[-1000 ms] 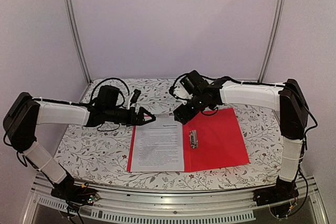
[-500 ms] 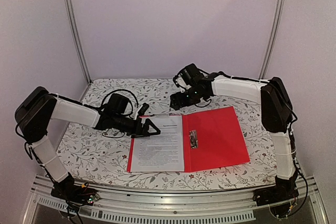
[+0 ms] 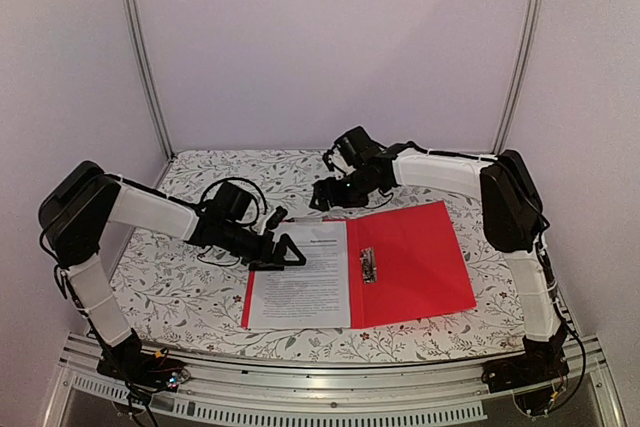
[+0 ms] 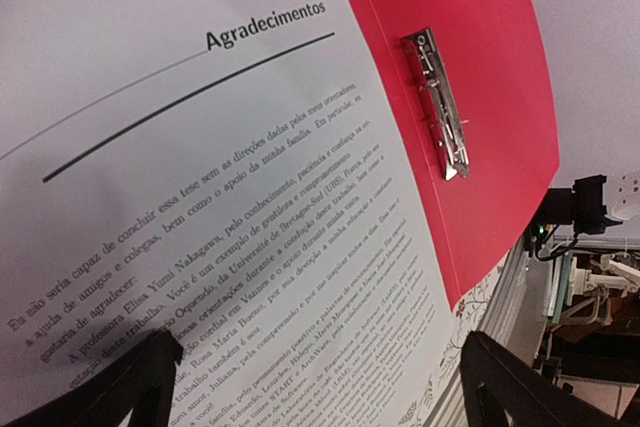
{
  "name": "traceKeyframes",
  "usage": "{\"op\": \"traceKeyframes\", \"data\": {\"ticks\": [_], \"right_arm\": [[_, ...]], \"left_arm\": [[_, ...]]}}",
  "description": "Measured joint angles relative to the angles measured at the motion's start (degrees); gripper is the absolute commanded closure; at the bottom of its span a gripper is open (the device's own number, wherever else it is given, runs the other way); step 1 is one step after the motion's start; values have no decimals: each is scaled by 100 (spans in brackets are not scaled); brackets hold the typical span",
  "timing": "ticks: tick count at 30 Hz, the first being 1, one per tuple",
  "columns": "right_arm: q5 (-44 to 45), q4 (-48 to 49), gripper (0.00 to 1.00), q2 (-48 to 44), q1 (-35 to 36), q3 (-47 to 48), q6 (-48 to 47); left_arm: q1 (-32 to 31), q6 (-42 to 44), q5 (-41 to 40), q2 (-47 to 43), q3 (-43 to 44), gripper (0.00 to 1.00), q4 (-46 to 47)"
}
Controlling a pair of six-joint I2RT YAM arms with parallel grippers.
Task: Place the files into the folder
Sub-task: Move the folder with some files to the center of the board, then hold the folder with some files at the corner of the board.
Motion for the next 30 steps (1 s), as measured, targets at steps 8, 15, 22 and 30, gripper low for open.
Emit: {"op": "traceKeyframes", "data": {"ticks": [8, 15, 22, 30], "right_arm": [[-295, 68, 17, 280, -50, 33, 415], [-461, 129, 17, 363, -116, 35, 678], [-549, 149, 17, 485, -151, 35, 796], [-643, 197, 17, 608, -201, 35, 879]], "left_arm": [[-15, 44, -13, 83, 162, 0, -243], [-26, 105, -11, 131, 249, 0, -343], [-35, 131, -13, 164, 308, 0, -393], [-37, 146, -11, 179, 330, 1, -420]]}}
